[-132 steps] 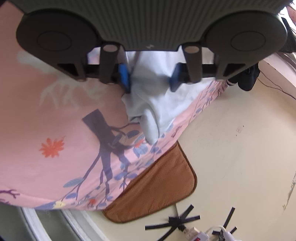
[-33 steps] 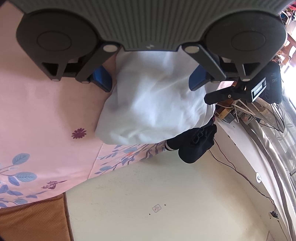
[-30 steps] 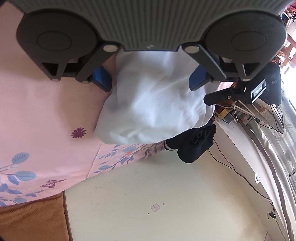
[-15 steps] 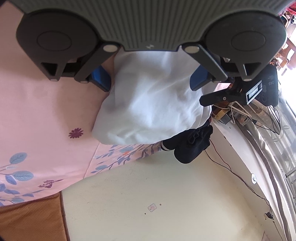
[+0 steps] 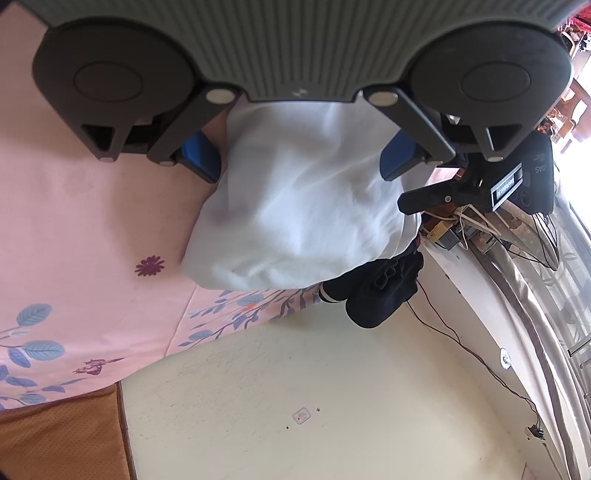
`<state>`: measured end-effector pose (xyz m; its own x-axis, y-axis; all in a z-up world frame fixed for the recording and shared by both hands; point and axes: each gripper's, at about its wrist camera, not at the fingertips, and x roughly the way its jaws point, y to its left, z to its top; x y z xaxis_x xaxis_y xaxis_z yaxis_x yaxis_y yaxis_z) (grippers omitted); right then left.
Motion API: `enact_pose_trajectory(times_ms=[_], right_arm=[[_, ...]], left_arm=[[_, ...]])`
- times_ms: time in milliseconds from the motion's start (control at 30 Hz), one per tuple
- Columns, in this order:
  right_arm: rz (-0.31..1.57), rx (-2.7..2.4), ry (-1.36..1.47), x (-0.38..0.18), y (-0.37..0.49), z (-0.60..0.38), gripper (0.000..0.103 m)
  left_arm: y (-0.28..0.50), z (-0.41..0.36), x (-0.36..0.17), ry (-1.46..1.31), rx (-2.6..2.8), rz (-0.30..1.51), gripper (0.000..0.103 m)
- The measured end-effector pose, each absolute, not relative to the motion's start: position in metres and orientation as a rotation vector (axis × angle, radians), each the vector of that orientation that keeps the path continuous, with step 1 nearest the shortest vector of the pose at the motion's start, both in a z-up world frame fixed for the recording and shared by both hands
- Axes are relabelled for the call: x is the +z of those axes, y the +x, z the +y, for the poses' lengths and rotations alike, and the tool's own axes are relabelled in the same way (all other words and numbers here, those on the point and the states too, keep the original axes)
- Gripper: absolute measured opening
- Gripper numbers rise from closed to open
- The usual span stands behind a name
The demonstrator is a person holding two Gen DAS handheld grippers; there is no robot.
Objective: Fold small clothes
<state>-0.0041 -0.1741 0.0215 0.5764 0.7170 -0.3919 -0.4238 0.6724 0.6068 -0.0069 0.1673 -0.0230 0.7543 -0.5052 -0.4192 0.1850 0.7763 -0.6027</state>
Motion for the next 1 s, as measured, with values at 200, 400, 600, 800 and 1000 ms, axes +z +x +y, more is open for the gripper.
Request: enact_pose_trajectory(times_ms=[200,400,600,800,1000], right_arm=[[0.668,0.698,0.484,0.021,-0.004,-0.174,0.095],[0.667,0.698,0.488,0.021,-0.004,-0.175,0.095],[0.666,0.699,0.490,0.021,-0.006,-0.176,0.095],[0.674,0.698,0.486,0.021,-0.005,-0.175,0.095],[0.760,0.700,0.466,0.028,0.014,-0.170,0.094]], left_arm=[[-0.008,0.167,-0.023,-0.572,-0.401,0.608,0.103],[-0.008,0.167,-0.023,-0.573,-0.401,0.608,0.103],[-0.008,0.167,-0.023,-0.573,-0.401,0.608,0.103],[-0.009,0.169,-0.022,-0.575,-0.421,0.624,0.103],[-0.014,0.190,-0.022,-0.672,-0.478,0.682,0.099]])
